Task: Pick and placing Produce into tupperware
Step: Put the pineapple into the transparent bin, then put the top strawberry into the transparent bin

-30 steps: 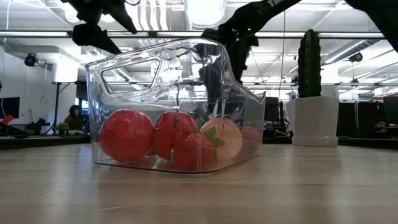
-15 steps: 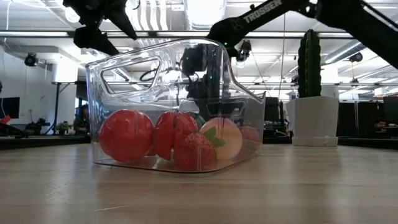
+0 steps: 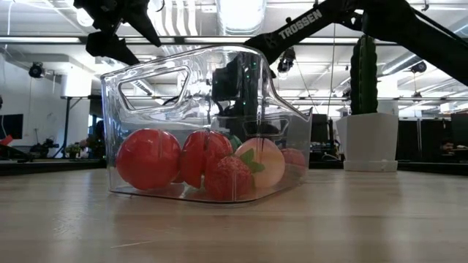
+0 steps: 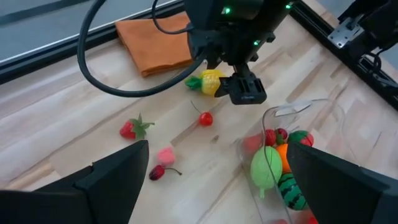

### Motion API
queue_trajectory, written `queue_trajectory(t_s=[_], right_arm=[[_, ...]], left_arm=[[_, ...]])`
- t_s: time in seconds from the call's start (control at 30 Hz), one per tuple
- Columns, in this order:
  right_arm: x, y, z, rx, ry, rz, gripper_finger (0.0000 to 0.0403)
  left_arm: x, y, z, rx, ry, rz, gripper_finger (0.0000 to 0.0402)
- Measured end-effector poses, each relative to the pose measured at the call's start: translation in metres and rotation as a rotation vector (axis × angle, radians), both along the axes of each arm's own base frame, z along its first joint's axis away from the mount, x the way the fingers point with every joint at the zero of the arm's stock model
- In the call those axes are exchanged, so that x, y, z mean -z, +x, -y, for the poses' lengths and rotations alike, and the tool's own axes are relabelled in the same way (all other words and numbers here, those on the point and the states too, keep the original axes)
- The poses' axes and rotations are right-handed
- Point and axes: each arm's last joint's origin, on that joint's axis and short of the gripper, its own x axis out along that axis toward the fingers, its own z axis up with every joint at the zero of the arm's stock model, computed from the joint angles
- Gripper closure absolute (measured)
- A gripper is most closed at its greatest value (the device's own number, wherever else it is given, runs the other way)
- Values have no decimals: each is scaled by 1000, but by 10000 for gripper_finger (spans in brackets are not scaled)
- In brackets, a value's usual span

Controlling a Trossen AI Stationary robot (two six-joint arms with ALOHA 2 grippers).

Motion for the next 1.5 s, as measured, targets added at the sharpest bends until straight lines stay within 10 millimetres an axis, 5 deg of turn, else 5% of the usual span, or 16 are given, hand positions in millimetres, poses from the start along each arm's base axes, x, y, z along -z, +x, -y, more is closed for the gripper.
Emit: queue_trajectory(t_s=[0.53,0.77,0.97,1.07,1.3,1.5], right_arm=[[0,0,0,-17,-2,6,200],[-74,-6,-10,-25,-29,164,200],[-144,-28,-46,-108,229,350,199],[-144,-32,-66,-131,299,313,194],[-109,-23,-108,-189,357,158,167],[-105,-21,-114,-172,365,147,137]], left_arm=[[0,0,0,13,14,-10,35],[1,0,0,33,34,-29,35],[2,1,0,29,48,-38,35],[4,1,-1,8,65,-51,35],[8,3,-2,-17,82,-75,35],[10,2,-2,-18,81,-95,35]])
